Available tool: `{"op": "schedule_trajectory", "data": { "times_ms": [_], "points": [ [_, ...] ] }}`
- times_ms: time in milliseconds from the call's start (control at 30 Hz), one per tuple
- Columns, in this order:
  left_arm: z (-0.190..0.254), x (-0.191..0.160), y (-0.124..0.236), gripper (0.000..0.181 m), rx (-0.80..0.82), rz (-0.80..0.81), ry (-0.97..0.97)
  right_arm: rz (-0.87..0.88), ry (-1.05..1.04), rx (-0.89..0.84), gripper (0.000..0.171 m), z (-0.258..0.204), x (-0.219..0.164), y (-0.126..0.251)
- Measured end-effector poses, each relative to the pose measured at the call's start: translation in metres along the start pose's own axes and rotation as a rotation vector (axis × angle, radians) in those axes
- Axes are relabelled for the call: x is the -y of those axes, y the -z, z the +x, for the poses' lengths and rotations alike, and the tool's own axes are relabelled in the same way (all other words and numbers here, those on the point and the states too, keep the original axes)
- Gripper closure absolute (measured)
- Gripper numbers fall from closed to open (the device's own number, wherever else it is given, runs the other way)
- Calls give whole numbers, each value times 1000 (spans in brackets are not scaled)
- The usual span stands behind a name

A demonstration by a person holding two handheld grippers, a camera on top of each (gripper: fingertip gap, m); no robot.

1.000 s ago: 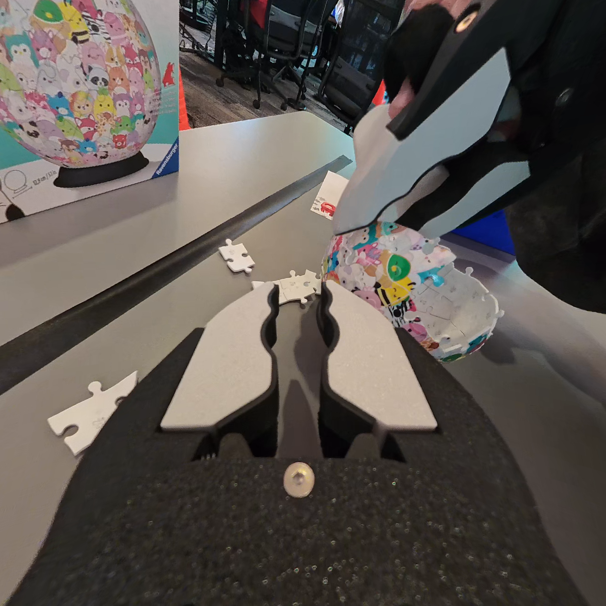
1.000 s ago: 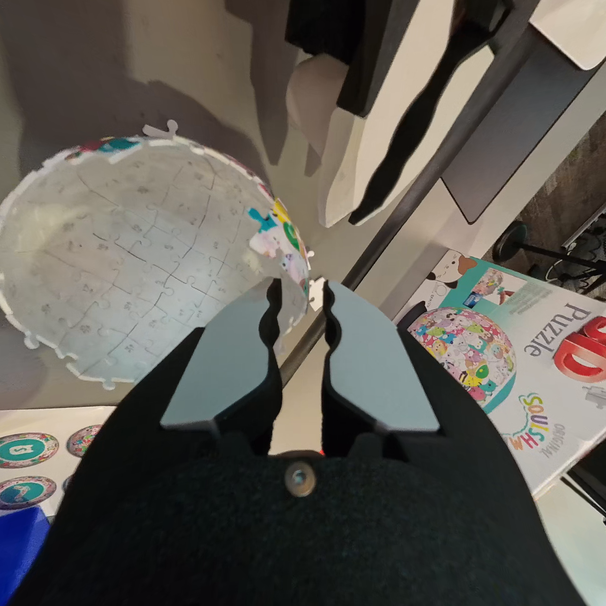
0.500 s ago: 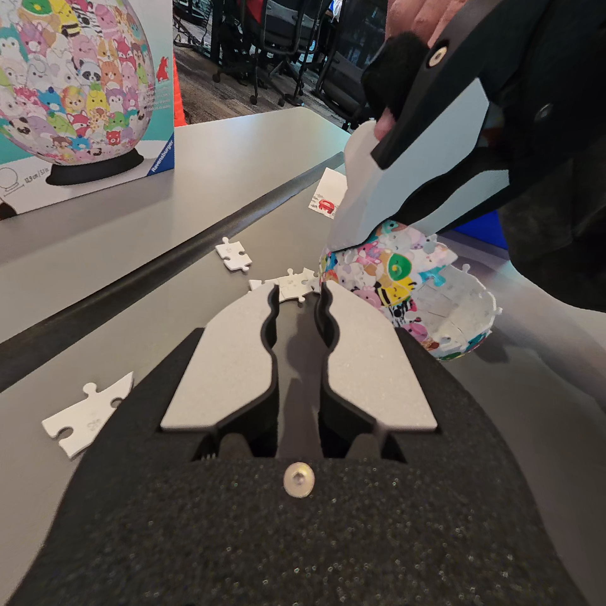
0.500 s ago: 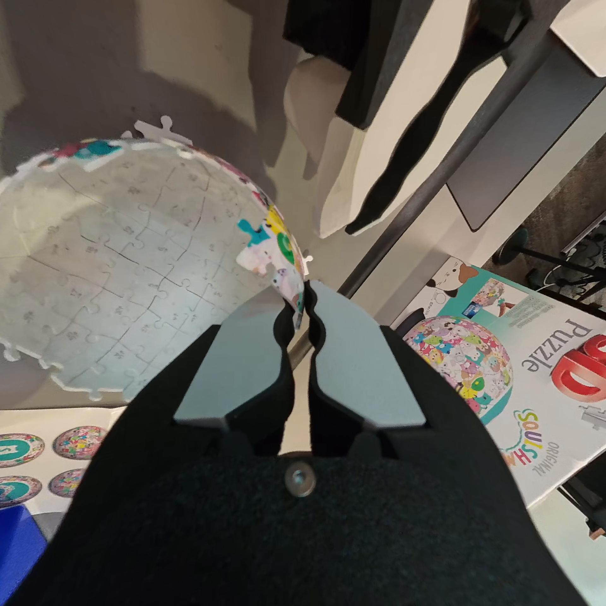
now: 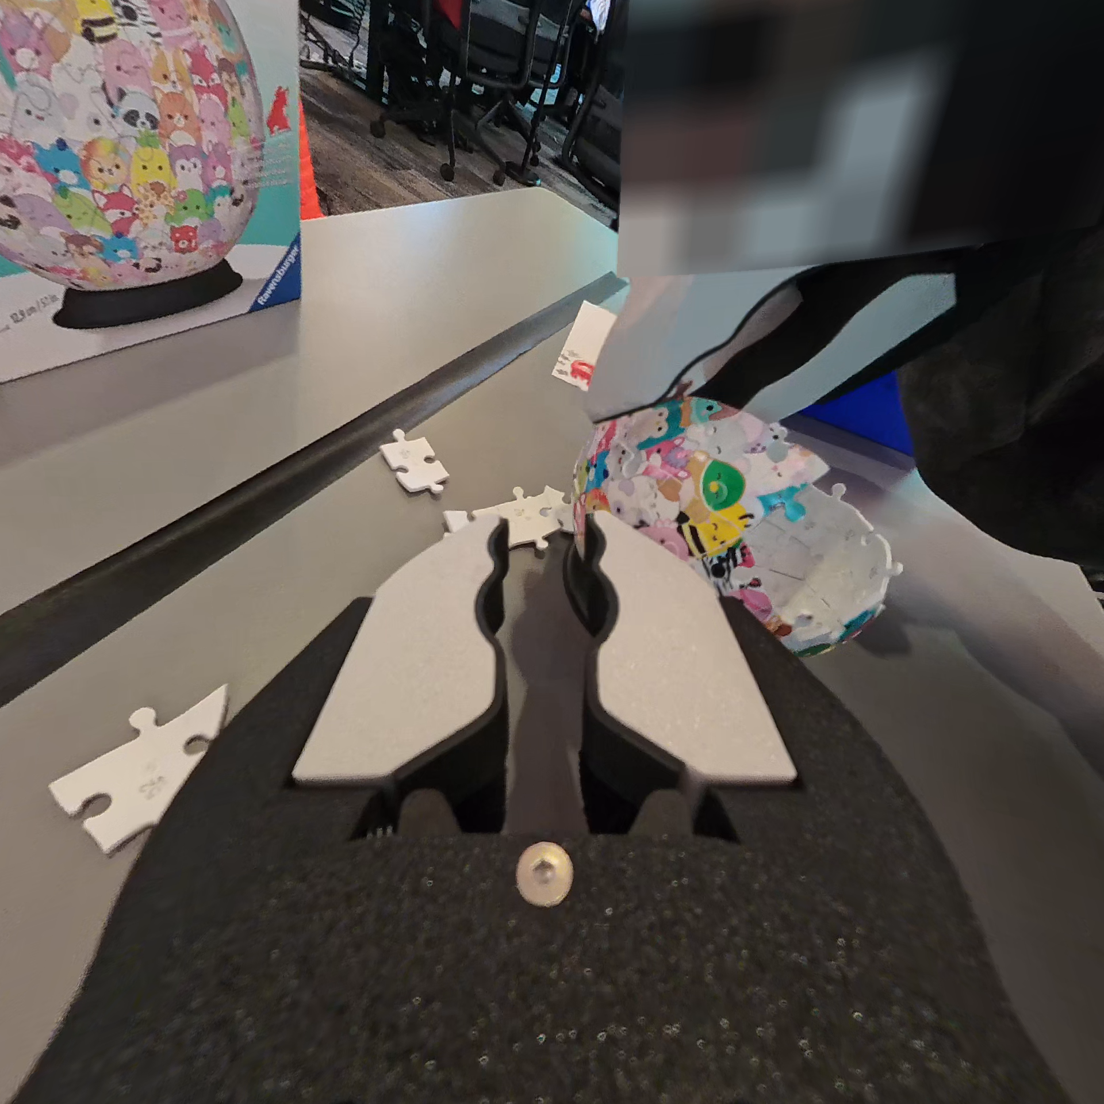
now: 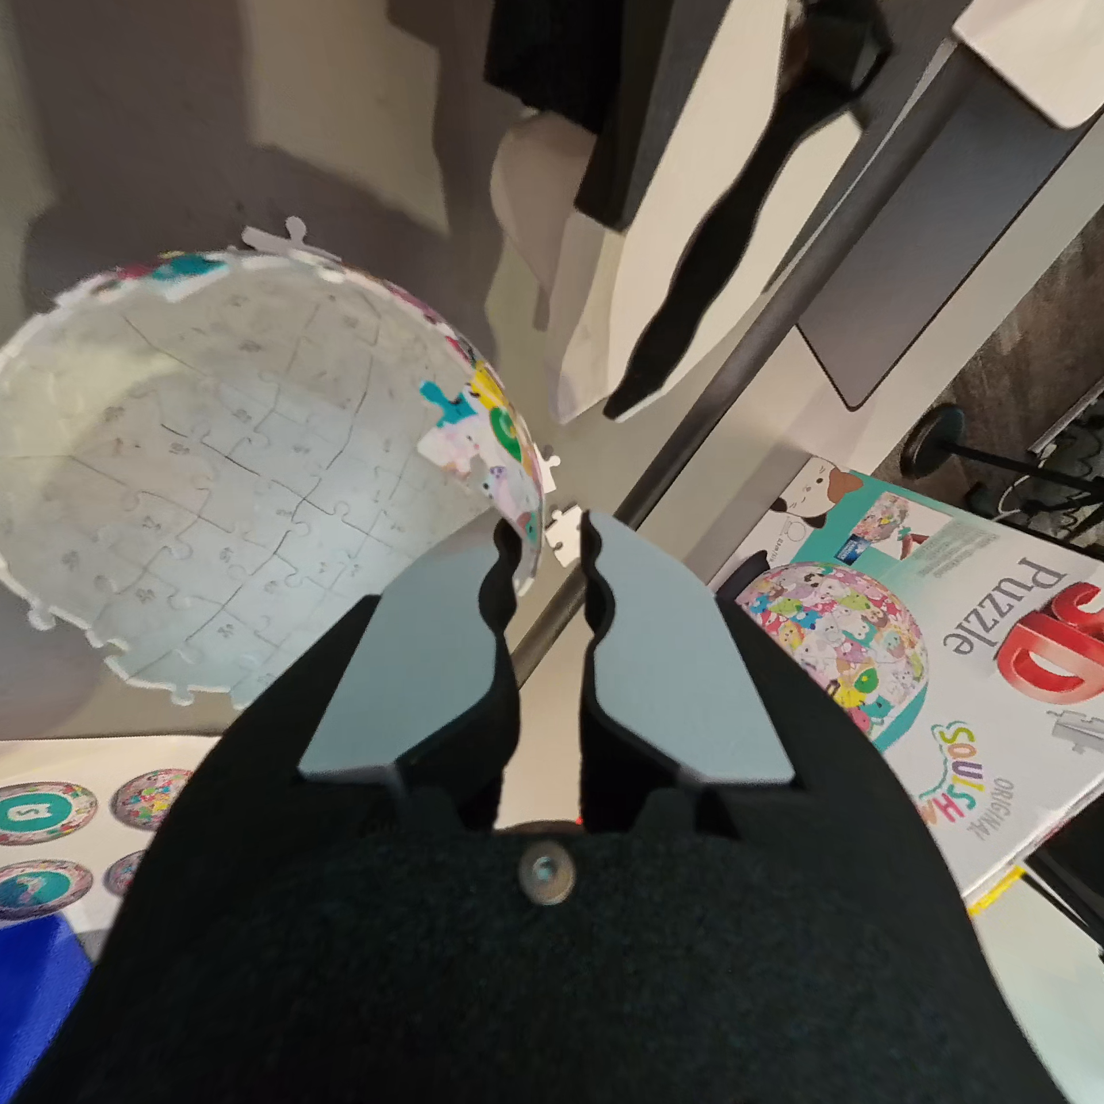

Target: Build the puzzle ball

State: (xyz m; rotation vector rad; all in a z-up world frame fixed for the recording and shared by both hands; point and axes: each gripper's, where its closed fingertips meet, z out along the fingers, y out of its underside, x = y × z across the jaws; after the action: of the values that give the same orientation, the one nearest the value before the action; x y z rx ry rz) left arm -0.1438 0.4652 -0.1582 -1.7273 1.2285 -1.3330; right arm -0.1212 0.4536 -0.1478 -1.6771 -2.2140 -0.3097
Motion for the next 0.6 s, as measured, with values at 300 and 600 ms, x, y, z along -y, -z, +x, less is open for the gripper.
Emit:
{"op": "schedule_trajectory", "data": {
  "times_ms": [300, 600],
  "points": [
    [3, 14, -18, 181, -123, 12, -18, 8, 24, 1, 165, -2, 2, 1],
    [9, 12, -31, 181, -217, -48, -16, 16, 28, -38, 167, 0, 3, 1]
  ]
}}
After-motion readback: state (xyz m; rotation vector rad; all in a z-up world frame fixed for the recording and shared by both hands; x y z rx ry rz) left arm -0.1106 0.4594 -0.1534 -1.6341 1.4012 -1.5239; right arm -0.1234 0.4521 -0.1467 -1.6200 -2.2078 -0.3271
